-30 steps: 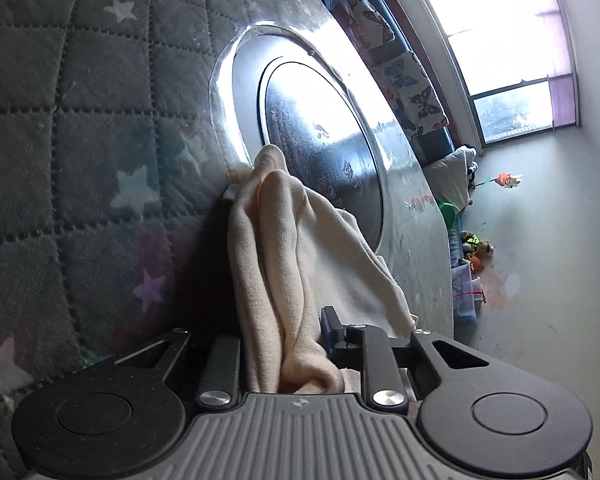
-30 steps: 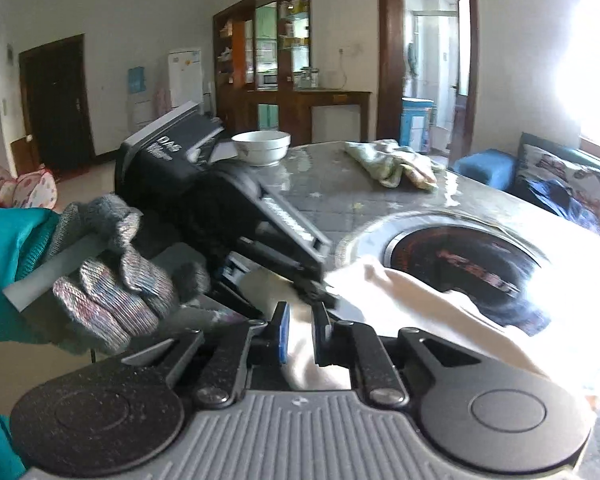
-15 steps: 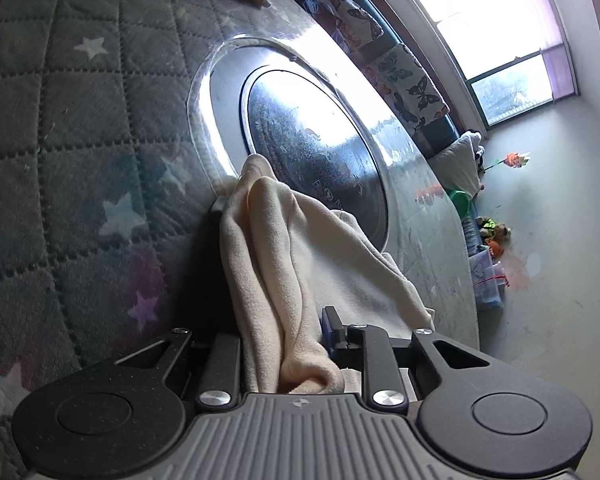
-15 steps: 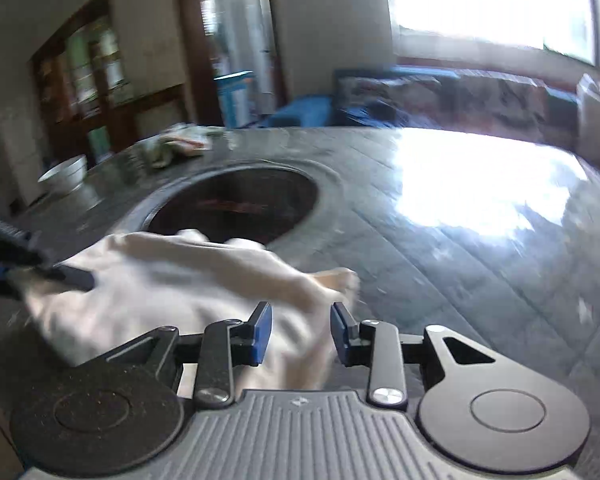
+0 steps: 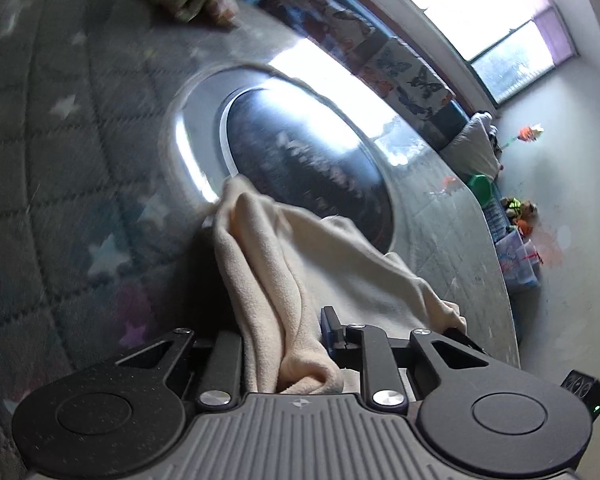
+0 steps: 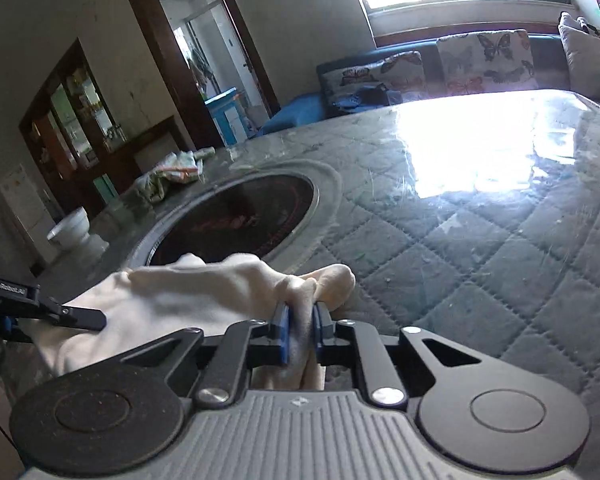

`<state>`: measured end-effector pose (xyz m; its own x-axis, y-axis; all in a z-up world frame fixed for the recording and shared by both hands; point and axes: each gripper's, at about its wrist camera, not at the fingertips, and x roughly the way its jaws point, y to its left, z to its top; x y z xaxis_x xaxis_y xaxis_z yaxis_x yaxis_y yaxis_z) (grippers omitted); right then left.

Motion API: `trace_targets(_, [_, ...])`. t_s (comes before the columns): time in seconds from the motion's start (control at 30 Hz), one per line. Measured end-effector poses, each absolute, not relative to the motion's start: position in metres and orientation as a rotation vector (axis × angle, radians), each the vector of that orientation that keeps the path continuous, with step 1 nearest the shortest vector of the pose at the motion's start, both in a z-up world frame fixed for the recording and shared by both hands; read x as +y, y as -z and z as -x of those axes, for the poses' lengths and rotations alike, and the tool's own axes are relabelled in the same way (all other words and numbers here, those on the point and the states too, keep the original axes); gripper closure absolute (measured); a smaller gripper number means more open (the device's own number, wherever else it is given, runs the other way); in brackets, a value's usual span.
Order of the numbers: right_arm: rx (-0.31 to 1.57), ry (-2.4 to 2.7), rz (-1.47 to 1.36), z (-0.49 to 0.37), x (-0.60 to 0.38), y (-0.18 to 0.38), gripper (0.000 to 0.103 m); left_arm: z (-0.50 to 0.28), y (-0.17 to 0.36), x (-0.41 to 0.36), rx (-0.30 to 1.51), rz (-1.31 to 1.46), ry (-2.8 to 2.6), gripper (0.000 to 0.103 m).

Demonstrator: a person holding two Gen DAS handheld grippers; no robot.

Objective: Fold clothes

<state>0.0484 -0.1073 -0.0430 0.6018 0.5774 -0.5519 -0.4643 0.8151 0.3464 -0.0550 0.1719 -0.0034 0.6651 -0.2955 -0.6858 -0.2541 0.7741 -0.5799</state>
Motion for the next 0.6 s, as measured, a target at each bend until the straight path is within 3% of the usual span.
trace_targets(0.6, [0.546,-0.319,-0.041,-0.086,-0.212,-0.017,0.095,-0.088,-0.025,0.026,0.85,0.522,0.295,0.085])
